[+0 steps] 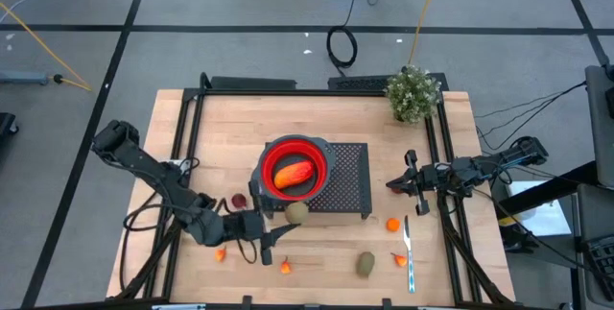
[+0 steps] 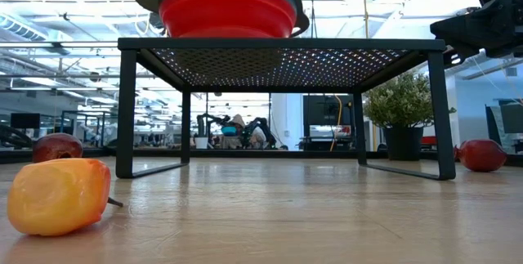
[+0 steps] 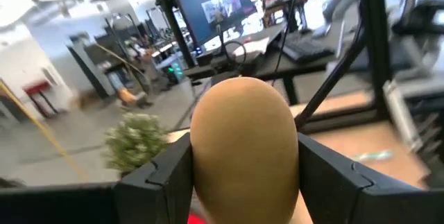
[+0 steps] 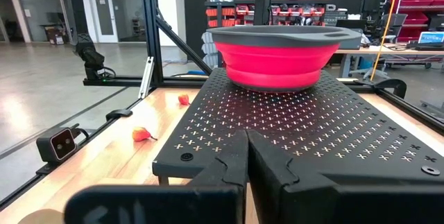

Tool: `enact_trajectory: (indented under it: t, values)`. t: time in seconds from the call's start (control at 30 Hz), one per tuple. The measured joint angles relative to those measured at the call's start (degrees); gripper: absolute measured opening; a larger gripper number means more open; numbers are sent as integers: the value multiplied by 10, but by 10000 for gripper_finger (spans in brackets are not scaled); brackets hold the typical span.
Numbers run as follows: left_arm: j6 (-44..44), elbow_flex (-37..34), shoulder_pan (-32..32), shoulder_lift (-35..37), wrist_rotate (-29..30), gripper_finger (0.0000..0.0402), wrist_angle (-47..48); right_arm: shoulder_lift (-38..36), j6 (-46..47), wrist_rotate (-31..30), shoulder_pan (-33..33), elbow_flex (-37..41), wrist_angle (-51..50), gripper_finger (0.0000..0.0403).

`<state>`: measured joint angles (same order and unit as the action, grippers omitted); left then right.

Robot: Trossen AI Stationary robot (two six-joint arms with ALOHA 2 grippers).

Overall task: Pick & Place Fruit
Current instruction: Put the brown kiwi into the red strainer bowl on the shelf

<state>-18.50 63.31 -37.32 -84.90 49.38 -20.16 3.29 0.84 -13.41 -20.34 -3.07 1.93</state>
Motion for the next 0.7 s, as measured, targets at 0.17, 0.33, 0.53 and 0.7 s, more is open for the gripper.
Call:
enact_trajectory:
  t: [0.17, 0.33, 0.53, 0.7]
  values:
    - [-57, 0, 7, 0, 2, 209, 35, 0, 0, 0, 0, 0, 0, 0]
    - [-101, 0, 17, 0, 3, 209, 75, 0, 0, 0, 0, 0, 0, 0]
    - [-152, 0, 33, 0, 3, 209, 121, 0, 0, 0, 0, 0, 0, 0]
    - [-200, 0, 46, 0, 31, 209, 129, 0, 0, 0, 0, 0, 0, 0]
